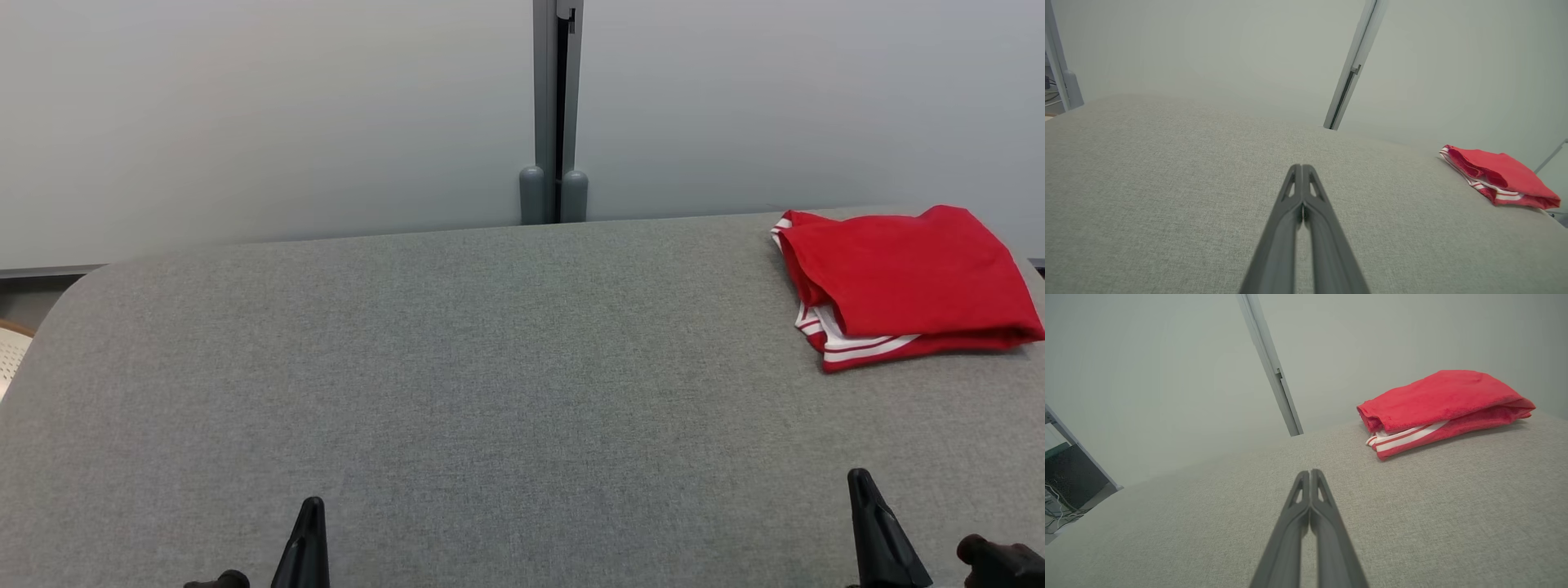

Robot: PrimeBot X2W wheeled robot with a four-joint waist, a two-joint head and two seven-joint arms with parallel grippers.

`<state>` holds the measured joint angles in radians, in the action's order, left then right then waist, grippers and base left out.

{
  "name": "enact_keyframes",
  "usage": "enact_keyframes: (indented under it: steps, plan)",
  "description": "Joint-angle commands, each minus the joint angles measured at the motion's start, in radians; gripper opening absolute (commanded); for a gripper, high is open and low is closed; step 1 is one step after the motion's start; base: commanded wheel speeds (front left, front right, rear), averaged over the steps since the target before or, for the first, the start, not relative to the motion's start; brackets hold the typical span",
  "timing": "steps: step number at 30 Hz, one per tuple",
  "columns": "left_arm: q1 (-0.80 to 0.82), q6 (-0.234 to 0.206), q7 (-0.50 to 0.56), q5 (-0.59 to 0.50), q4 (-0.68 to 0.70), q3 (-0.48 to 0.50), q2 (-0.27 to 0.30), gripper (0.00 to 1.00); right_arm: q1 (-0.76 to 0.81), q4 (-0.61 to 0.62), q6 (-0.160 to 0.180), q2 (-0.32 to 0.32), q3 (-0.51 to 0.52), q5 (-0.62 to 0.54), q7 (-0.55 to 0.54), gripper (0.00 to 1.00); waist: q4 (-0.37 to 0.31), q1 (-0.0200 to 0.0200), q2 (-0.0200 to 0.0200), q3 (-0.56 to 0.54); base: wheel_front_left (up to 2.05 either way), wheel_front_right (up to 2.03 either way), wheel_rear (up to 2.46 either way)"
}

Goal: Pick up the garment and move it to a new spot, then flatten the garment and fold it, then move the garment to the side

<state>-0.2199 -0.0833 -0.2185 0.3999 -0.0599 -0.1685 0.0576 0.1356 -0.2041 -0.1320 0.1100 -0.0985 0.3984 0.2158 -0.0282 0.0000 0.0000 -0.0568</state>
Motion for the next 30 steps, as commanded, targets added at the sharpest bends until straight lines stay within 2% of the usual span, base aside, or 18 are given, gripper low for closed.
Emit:
enact_keyframes:
  steps: [1, 30]
  plan:
    - [0.039, 0.014, 0.008, 0.061, 0.004, 0.012, 0.01, 0.0, -0.034, 0.013, 0.0, 0.007, 0.011, 0.061, -0.011, 0.0, 0.001, 0.0, 0.0, 0.001, 0.0, 0.0, 0.0]
    - [0.149, 0.089, 0.099, 0.506, -0.067, 0.077, 0.029, 0.0, -0.112, -0.004, 0.001, 0.0, 0.061, 0.498, -0.108, 0.0, 0.008, 0.0, 0.0, 0.016, 0.0, 0.0, 0.0]
